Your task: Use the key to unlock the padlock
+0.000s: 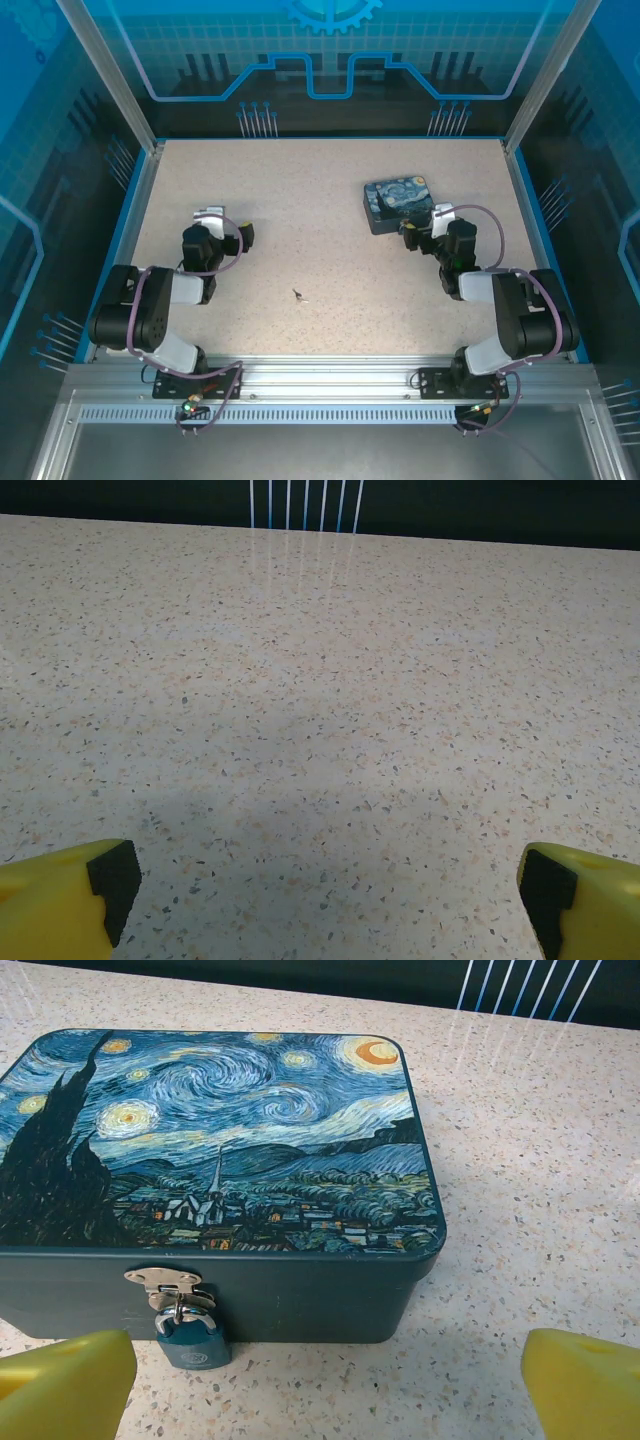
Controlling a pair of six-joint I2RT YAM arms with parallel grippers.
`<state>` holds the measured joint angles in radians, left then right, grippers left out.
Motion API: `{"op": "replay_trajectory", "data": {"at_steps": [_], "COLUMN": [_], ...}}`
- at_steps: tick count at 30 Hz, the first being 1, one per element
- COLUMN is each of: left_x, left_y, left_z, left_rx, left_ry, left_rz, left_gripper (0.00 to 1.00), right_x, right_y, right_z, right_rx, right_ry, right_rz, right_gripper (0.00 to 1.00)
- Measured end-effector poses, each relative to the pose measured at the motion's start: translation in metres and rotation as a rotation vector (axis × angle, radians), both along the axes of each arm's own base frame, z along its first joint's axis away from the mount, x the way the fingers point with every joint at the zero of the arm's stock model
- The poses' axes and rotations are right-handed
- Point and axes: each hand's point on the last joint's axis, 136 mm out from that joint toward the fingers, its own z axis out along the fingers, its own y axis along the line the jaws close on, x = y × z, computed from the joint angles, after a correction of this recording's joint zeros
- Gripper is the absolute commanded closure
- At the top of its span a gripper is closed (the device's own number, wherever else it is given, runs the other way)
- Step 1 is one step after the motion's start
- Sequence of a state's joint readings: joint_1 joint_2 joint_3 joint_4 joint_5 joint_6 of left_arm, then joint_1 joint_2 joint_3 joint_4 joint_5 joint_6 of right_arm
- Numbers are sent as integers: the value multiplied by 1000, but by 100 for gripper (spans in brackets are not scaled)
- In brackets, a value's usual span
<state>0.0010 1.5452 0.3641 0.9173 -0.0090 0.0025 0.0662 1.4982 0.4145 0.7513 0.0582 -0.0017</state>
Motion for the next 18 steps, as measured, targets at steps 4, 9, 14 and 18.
{"op": "replay_trajectory", "data": {"at_steps": [4, 9, 14, 18], "left_x": [0, 0, 0, 0], "left_y": [0, 0, 1, 4], "left_z": [-1, -3, -3, -3], "left_rx": [0, 0, -3, -3], "left_ry": [7, 15, 16, 17], "left_rz": [0, 1, 5, 11], "left_gripper": [1, 1, 1, 1], "right_x": [0, 0, 0, -1], "right_y": [0, 0, 0, 2], "right_z": [0, 0, 0, 0], "right_rx": [0, 0, 3, 12], "right_ry": [0, 0, 1, 3], "right_rz": [0, 0, 4, 19], "right_gripper": [0, 0, 0, 0]}}
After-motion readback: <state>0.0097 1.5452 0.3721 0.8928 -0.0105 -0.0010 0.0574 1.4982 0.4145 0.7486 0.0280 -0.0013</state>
